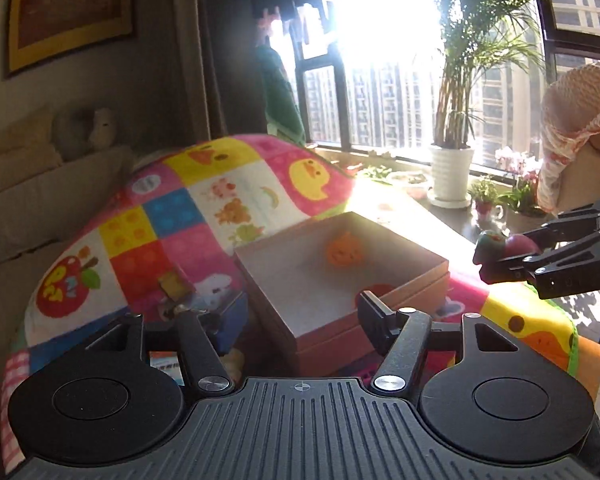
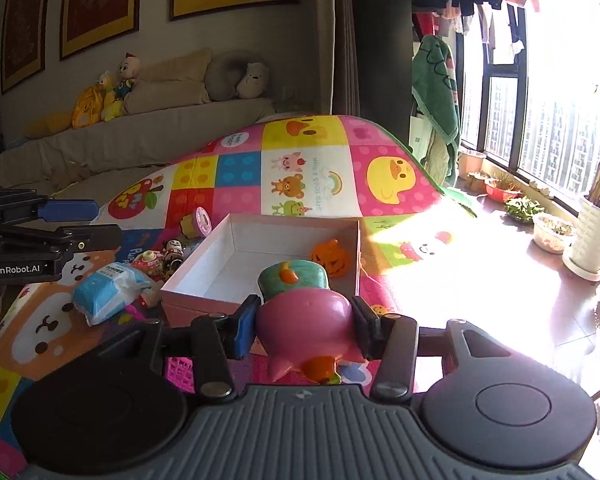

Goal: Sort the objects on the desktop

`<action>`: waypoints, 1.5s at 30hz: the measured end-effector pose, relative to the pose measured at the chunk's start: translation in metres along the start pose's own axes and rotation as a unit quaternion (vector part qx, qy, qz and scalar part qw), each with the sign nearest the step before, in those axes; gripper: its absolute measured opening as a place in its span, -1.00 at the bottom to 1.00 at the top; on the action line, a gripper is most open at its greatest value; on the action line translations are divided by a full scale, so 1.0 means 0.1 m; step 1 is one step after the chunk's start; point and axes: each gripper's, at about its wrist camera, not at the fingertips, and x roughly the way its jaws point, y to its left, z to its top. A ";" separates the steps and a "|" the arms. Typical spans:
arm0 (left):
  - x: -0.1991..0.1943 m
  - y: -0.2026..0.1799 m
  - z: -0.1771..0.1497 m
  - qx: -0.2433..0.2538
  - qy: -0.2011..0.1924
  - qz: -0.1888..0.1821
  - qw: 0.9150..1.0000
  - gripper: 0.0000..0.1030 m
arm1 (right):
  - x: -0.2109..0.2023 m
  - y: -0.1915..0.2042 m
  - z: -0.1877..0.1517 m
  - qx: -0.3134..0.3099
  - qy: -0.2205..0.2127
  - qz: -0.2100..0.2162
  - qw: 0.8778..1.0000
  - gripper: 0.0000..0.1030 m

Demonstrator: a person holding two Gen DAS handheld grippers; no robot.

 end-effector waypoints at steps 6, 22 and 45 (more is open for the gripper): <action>0.09 -0.31 -0.42 0.011 0.066 -0.050 0.997 0.83 | 0.36 0.00 -0.40 0.026 0.068 -0.021 0.997 -0.07; 0.50 -0.24 -0.68 -0.002 0.117 0.065 0.991 0.89 | 0.28 0.24 -0.58 -0.011 0.057 -0.014 0.998 0.26; -0.37 0.43 -0.89 -0.132 0.111 0.051 0.984 0.97 | 0.66 0.79 -0.36 0.080 0.189 0.277 0.939 -0.42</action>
